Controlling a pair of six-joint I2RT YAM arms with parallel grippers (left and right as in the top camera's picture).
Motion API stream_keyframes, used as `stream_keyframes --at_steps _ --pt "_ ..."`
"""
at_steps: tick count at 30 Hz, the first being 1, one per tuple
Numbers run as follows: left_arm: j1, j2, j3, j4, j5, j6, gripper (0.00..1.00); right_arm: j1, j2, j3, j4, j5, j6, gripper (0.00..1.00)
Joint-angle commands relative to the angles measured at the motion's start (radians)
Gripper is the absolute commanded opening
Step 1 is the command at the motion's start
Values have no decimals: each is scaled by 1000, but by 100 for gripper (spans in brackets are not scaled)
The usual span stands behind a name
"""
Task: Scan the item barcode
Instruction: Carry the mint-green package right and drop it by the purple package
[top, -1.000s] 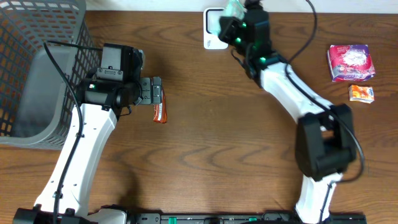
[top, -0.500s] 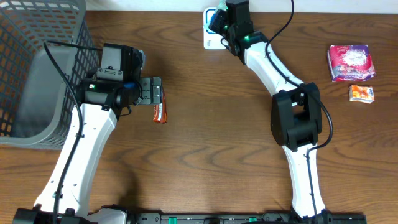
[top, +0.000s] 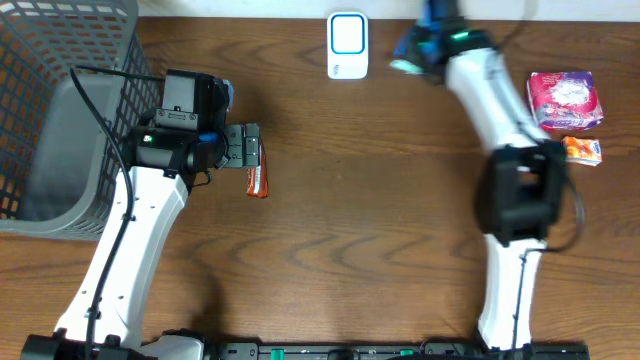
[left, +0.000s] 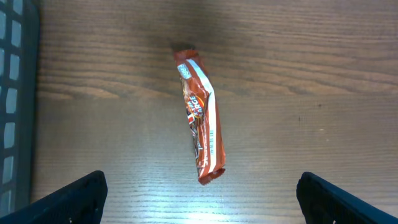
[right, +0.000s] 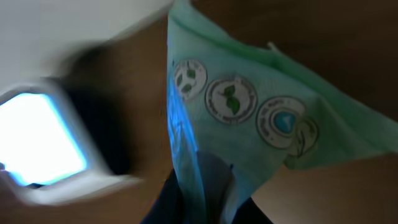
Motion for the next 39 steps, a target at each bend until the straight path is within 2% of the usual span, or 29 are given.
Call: stream_keyframes --at_steps 1,4,9,15,20,23,26,29,30,33,39 --pt "0 4 2 0 -9 -5 98 -116 -109 31 -130 173 -122 1" --pt "0 4 2 0 -9 -5 98 -223 -113 31 -301 285 -122 1" --pt "0 4 2 0 -9 -5 98 -393 -101 24 -412 286 -56 1" --pt "0 4 2 0 -9 -5 98 -542 -101 -27 -363 110 -31 1" --pt "0 4 2 0 -9 -5 98 -591 -101 -124 -238 79 -22 2" --pt "0 4 2 0 -9 -5 98 -594 -101 -185 -155 49 -22 9" --pt "0 4 2 0 -9 -5 98 -589 -101 -233 -89 6 -22 31" --pt "0 4 2 0 -9 -5 98 -584 -101 -246 -74 -48 -22 32" --pt "0 4 2 0 -9 -5 98 -583 -102 -246 -75 -73 -25 38" --pt "0 4 2 0 -9 -5 98 -583 -124 -245 -90 -144 -56 48" --pt "0 4 2 0 -9 -5 98 -581 -257 -244 -167 -164 -63 50"
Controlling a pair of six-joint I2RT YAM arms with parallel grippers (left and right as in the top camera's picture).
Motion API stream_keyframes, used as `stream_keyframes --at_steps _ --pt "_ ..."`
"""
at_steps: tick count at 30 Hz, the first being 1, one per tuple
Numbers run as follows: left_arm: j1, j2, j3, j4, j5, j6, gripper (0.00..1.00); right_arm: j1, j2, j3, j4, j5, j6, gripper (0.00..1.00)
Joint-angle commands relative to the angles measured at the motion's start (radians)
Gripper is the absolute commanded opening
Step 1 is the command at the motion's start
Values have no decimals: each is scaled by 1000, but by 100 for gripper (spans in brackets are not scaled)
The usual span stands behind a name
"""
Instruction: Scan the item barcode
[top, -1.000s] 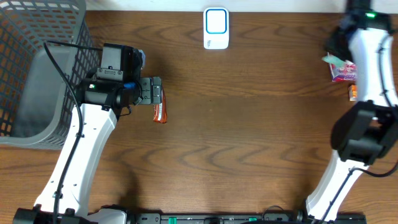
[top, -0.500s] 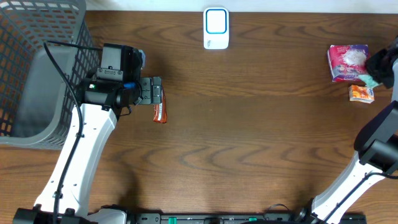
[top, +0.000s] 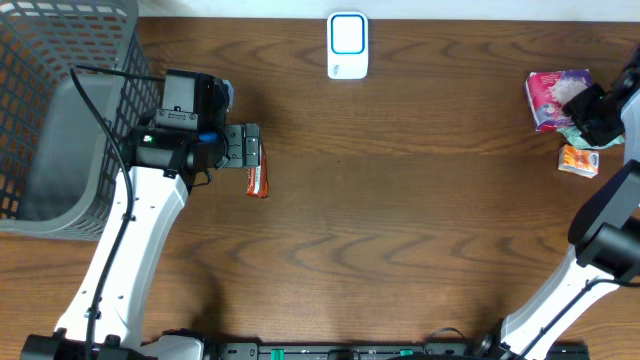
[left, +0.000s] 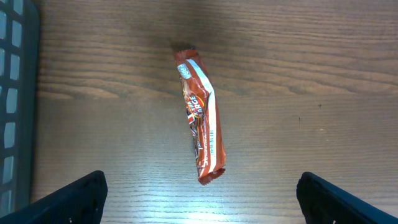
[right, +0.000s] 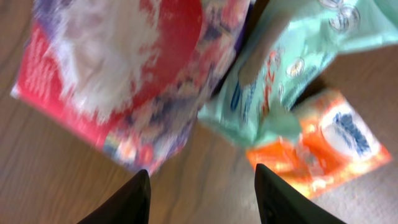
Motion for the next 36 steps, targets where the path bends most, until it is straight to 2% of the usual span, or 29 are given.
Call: stream_keyframes --at_steps 1,3,5,8,11,13,15,17,22,27,31,36 --pt "0 4 2 0 -9 -5 98 11 -151 2 -27 -36 -15 50" --pt "0 4 2 0 -9 -5 98 18 -222 2 -56 -63 -15 55" --pt "0 4 2 0 -9 -5 98 27 -286 2 -96 -138 -16 64" --pt "0 4 2 0 -9 -5 98 55 -349 2 -188 -266 -15 65" --pt "0 4 2 0 -9 -5 98 130 -367 2 -259 -293 -17 67" --pt "0 4 2 0 -9 -5 98 200 -361 -5 -266 -292 -49 77" --pt "0 4 2 0 -9 -5 98 288 -344 -16 -258 -291 -64 93" --pt "0 4 2 0 -9 -5 98 367 -320 -28 -237 -291 -64 99" --pt "0 4 2 0 -9 -5 98 544 -233 -52 -164 -284 -64 99" --pt "0 4 2 0 -9 -5 98 652 -148 -52 -141 -251 -64 99" --pt "0 4 2 0 -9 -5 98 674 -126 -52 -171 -152 -64 99" --pt "0 4 2 0 -9 -5 98 637 -127 -52 -217 38 -64 99"
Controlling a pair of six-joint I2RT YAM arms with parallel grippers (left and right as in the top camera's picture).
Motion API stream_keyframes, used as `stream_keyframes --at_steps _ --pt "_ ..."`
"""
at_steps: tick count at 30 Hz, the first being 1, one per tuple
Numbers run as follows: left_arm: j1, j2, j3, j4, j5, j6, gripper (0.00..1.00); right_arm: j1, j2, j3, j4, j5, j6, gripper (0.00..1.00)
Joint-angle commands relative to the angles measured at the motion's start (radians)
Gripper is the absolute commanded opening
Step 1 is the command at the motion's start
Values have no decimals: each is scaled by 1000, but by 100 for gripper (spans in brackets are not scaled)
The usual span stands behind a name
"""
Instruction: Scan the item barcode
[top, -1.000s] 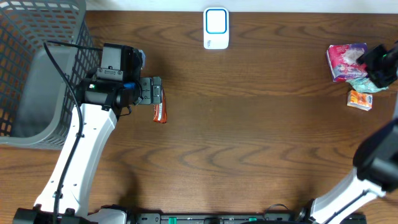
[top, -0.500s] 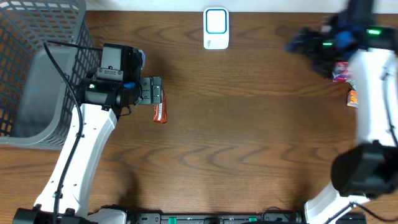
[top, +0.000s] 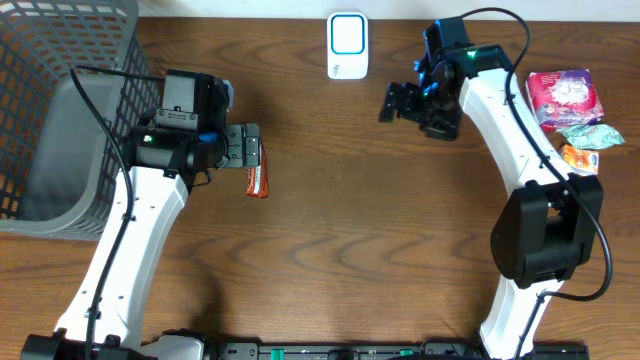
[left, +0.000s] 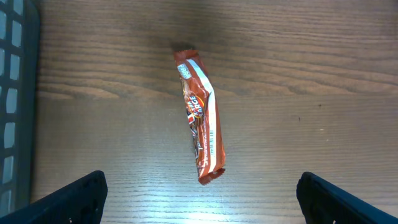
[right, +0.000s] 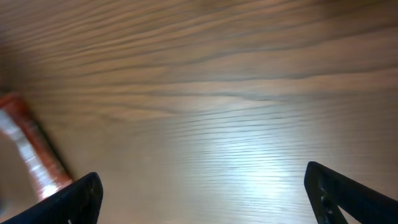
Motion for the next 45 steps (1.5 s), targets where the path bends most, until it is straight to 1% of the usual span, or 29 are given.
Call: stream_keyframes --at_steps 1,3,4,7,11,14,17,18,22,25,27,30,31,33,38,39,40,42,43,45 --pt "0 4 2 0 -9 -5 98 -45 -3 0 -22 209 -11 99" --pt "0 4 2 6 -9 -5 98 -75 -3 0 -49 300 -11 99" --pt "0 4 2 33 -9 -5 98 -90 -3 0 -61 320 -11 99" --pt "0 4 2 115 -9 -5 98 -132 -3 0 -90 329 -19 99" --pt "0 4 2 132 -8 -6 98 -177 -3 0 -93 329 -26 99" --pt "0 4 2 130 106 -68 98 -201 -3 0 -93 329 -26 99" --pt "0 4 2 80 213 -80 98 -214 -3 0 -93 328 -26 99" --pt "-1 6 -2 67 227 -80 98 -217 -3 0 -93 328 -26 99" --pt "-2 34 -31 27 191 -80 98 -218 -3 0 -93 328 -26 99" --pt "-2 97 -49 -4 137 -80 98 -218 -3 0 -93 328 -26 99" --pt "-2 147 -50 -11 142 -89 98 -218 -3 0 -93 328 -26 99" --pt "-3 219 -50 -3 150 -137 98 -218 -3 0 -93 328 -26 99" --pt "-3 240 -50 2 149 -145 100 -218 -3 0 -93 328 -26 99" --pt "-2 287 -50 20 149 -148 96 -218 -3 0 -93 328 -26 99" --pt "-3 367 -50 62 149 -148 96 -218 -3 0 -93 328 -26 99" --pt "-3 378 -50 70 149 -148 93 -218 -3 0 -93 328 -26 99" --pt "-3 390 -50 80 149 -148 85 -218 -3 0 -93 328 -26 99" --pt "-2 407 -50 98 148 -148 73 -218 -3 0 -93 328 -26 99" --pt "-3 415 -50 107 148 -148 72 -218 -3 0 -93 328 -26 99" --pt "-2 428 -50 121 148 -148 72 -218 -3 0 -93 328 -26 99"
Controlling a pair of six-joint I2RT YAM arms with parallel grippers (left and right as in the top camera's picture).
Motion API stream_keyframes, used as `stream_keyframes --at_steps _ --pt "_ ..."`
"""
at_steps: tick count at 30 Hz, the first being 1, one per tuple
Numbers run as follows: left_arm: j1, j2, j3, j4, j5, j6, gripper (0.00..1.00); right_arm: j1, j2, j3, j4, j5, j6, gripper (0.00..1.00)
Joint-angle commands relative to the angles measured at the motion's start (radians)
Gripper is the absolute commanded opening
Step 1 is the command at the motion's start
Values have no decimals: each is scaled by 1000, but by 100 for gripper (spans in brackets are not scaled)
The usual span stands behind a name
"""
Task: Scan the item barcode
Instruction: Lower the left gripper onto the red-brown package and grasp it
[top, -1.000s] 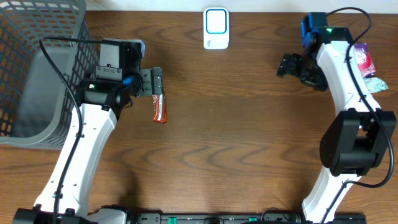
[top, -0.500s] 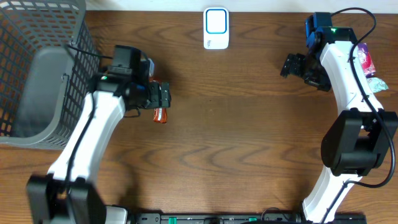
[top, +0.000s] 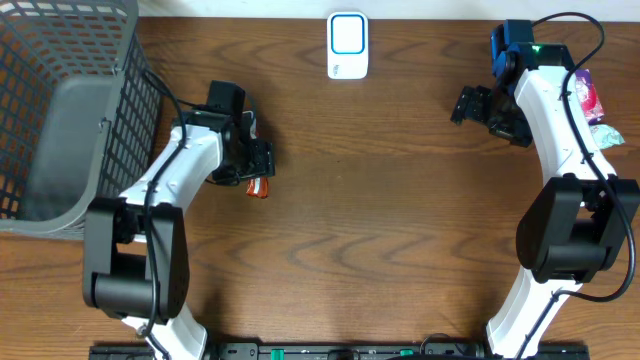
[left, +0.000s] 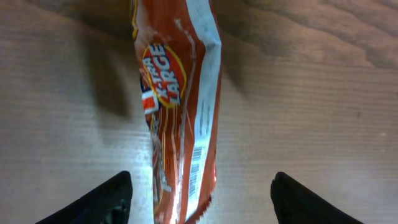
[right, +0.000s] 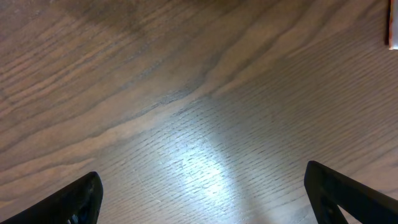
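An orange-red snack bar (left: 180, 106) lies on the wooden table, its barcode facing up near its lower end. My left gripper (left: 199, 205) is open and low over it, one finger on each side of the bar's end. From overhead, the left gripper (top: 253, 163) hides most of the bar (top: 259, 189). The white scanner (top: 347, 45) stands at the table's far edge. My right gripper (top: 472, 104) is open over bare wood to the right of the scanner, and the right wrist view shows nothing between its fingertips (right: 78, 199).
A grey wire basket (top: 60, 100) fills the far left corner. A pink packet (top: 585, 92) and a green packet (top: 606, 136) lie at the right edge, behind my right arm.
My left gripper has come down close to the snack bar, which now fills its view between the open fingers. My right gripper has shifted right, away from the scanner.
My right gripper held a green packet at the scanner, then stood open over the pile at the right edge, where the packet now lies. It was then left of there, empty. My left gripper hovered open above the snack bar throughout and now straddles it.
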Motion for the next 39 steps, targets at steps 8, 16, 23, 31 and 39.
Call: stream_keyframes --at_steps 8,16,23,31,39 --pt "-1 54 -5 14 -64 -6 70 -8 -3 2 -2 16 -10 99" --pt "-1 91 -6 115 -68 -3 70 -8 -3 2 -2 16 -10 99" --pt "-1 98 -6 186 -71 -2 56 -8 -3 2 -2 16 -10 99" --pt "-1 98 -19 164 -97 -2 49 -8 -3 2 -2 16 -10 99" --pt "-1 98 -68 189 -97 -3 50 -8 -3 2 -2 16 -10 99"
